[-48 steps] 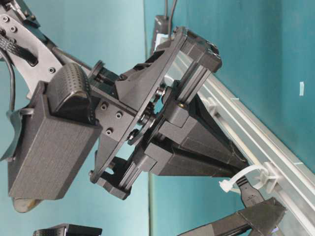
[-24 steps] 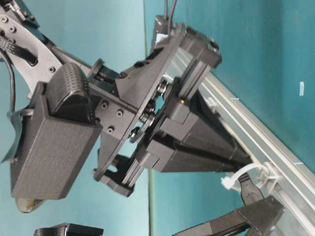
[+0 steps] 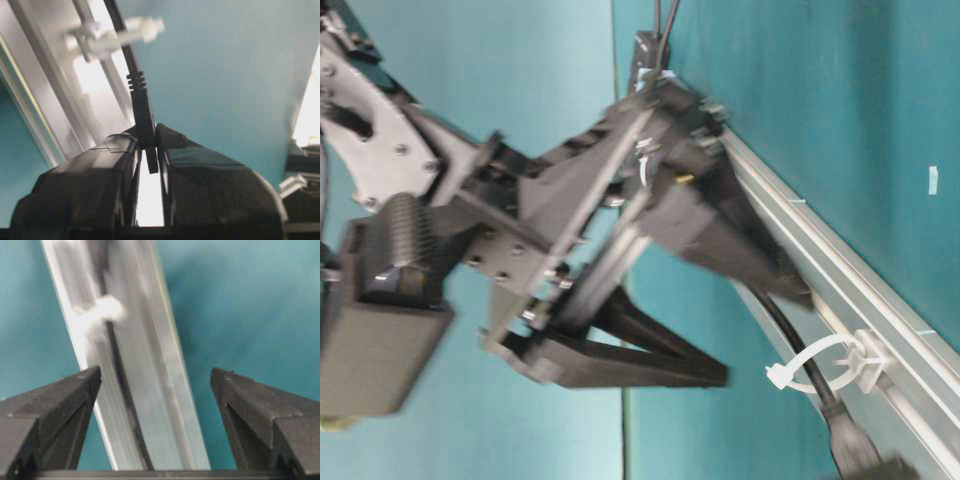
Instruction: Pass the USB cable through three rings with both arms.
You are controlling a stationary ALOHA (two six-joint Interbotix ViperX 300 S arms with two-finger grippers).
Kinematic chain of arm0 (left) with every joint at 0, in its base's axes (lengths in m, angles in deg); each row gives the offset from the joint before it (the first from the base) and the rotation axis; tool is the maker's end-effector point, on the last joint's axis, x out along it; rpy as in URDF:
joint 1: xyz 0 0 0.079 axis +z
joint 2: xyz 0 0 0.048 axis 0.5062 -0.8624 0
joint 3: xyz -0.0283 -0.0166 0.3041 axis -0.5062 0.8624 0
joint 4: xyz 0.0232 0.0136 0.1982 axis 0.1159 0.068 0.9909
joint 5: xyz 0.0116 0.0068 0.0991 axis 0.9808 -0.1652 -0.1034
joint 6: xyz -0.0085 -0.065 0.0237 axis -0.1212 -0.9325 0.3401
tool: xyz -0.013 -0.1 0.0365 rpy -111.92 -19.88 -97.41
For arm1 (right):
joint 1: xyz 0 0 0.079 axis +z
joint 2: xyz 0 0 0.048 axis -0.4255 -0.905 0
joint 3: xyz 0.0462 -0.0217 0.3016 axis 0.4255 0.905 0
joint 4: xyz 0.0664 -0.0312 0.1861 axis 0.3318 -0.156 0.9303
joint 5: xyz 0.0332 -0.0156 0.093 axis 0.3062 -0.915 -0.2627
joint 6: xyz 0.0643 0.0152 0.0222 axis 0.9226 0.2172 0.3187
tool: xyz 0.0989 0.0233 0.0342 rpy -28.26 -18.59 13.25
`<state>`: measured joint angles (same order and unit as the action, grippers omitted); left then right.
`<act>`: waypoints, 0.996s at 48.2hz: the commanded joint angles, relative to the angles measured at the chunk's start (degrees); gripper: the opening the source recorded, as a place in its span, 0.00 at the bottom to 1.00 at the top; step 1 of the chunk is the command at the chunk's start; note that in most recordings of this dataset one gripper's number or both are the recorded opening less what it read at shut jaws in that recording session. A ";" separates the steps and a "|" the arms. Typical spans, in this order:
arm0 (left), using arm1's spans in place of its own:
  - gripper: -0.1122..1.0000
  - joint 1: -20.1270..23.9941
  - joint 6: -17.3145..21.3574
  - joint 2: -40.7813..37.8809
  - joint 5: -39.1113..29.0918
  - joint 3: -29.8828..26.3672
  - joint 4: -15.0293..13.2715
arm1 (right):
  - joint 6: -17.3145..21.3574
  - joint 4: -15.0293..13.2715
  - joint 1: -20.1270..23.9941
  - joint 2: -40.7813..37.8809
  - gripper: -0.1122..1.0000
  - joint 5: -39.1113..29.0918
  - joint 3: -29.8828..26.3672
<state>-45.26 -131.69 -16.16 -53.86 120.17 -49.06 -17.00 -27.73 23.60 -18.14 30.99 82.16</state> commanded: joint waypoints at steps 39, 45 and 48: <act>0.19 -1.58 -0.53 7.03 -8.17 0.88 0.09 | 0.88 0.09 -0.97 3.69 0.92 1.49 3.16; 0.19 -1.41 -0.44 7.73 -8.09 0.70 0.09 | 0.88 0.18 -0.97 3.69 0.92 1.76 3.08; 0.20 -1.49 -0.44 7.73 -8.09 0.70 0.09 | 0.88 0.18 -1.05 3.69 0.92 1.93 3.08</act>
<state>-46.49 -132.31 -9.31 -62.21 121.75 -49.06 -16.83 -27.73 22.45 -14.98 32.39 85.59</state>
